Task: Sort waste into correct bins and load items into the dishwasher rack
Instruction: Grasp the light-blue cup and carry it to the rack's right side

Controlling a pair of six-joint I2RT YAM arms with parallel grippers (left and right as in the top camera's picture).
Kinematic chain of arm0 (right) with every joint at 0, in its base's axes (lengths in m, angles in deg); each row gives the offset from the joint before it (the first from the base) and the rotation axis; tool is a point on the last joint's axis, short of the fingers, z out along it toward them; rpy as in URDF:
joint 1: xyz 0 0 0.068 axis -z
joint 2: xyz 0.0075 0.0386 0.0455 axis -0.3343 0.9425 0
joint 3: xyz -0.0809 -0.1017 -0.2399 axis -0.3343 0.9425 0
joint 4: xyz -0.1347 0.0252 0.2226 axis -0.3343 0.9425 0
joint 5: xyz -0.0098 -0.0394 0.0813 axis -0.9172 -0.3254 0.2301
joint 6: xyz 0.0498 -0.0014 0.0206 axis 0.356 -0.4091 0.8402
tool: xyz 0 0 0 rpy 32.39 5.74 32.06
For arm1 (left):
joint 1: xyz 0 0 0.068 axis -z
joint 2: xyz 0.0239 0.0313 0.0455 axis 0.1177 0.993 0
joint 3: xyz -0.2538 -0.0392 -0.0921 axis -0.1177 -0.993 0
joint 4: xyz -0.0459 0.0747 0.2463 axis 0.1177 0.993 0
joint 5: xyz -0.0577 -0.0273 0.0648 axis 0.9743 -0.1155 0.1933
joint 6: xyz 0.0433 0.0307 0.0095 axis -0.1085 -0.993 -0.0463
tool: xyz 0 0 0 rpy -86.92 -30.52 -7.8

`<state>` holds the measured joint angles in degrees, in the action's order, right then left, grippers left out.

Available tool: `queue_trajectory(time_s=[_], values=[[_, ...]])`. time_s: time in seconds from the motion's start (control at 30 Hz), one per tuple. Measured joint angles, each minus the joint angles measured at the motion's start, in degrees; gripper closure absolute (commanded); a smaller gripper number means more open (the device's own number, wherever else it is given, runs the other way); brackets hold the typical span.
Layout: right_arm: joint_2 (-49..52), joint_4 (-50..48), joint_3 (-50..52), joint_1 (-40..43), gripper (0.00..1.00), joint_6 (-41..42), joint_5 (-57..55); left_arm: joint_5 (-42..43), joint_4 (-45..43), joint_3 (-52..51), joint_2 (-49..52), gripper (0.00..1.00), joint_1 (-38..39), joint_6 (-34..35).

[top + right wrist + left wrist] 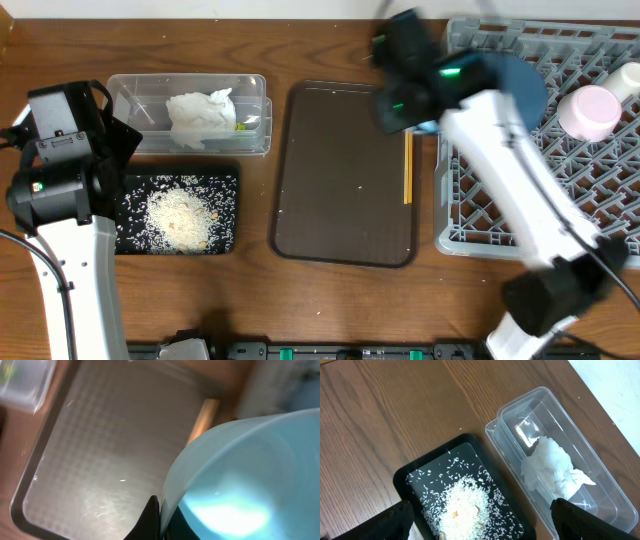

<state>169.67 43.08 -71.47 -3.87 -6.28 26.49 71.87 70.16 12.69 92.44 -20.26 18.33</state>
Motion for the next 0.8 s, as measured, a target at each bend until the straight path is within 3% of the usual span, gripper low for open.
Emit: queue_trajectory(time_s=[0.43, 0.8], values=[[-7.67, 3.43, 1.18, 34.29, 0.99, 6.21, 6.08, 0.00, 0.00, 0.00, -0.02, 0.10, 0.00, 0.00], [-7.98, -23.67, 22.45, 48.74, 0.99, -1.05, 32.00, 0.00, -0.02, 0.00, -0.02, 0.10, 0.00, 0.00]])
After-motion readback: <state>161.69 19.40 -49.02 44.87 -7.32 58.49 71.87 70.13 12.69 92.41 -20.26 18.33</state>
